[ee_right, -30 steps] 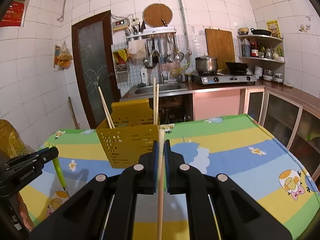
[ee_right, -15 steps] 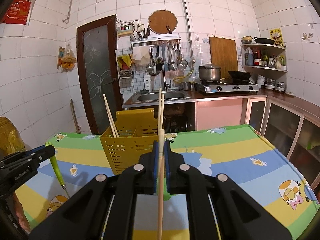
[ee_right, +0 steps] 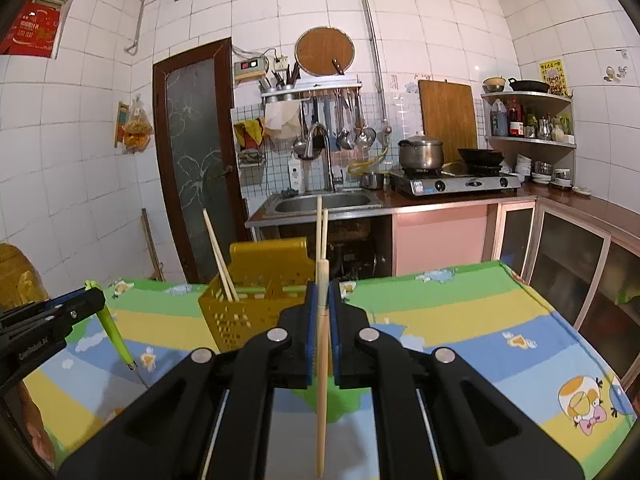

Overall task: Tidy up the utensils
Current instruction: 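Lift the fork and chopstick with both tools and carry them over the yellow holder, then lower the fork and chopstick into the holder and open both tools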

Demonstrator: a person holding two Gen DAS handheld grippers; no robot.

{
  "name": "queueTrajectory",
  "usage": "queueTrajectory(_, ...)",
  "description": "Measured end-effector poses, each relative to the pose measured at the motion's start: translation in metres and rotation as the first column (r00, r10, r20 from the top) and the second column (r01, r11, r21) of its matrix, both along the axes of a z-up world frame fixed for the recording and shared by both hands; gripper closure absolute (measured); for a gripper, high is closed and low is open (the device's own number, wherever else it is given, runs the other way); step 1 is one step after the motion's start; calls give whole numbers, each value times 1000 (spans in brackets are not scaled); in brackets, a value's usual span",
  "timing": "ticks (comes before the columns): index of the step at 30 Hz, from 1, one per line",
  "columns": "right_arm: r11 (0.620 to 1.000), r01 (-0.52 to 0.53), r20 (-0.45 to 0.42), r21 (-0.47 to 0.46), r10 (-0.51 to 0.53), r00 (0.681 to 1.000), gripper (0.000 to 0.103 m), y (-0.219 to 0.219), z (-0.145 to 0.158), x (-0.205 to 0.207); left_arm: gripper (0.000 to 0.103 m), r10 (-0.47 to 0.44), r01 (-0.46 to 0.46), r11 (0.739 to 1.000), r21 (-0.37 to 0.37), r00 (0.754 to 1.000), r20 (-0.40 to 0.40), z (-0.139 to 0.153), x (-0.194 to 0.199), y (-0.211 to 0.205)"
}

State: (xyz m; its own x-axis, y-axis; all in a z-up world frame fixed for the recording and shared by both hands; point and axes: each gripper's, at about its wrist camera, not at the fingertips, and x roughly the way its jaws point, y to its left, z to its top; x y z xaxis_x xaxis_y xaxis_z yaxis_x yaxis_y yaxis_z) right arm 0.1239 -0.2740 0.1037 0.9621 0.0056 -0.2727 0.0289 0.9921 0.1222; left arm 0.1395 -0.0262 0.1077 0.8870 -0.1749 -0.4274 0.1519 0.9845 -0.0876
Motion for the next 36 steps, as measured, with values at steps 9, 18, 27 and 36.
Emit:
queueTrajectory(9,1000,7,121,-14,-5,993,97,-1,67,30,85,-34,36,999,-22,993,112,66,23,-12)
queueTrajectory(18,999,19,238,-43,-8,971,97,7,130,71,85,-35,45,998,-39,973,227,120,65,-30)
queueTrajectory(27,999,-33,146,-40,38,988,97,15,78,133,85,-34,39,999,-35,990,134,55,145,-45)
queueTrajectory(36,995,-52,-47,-85,48,998,92,9,27,158,77,-24,23,998,-59,999,-21,8,173,-30)
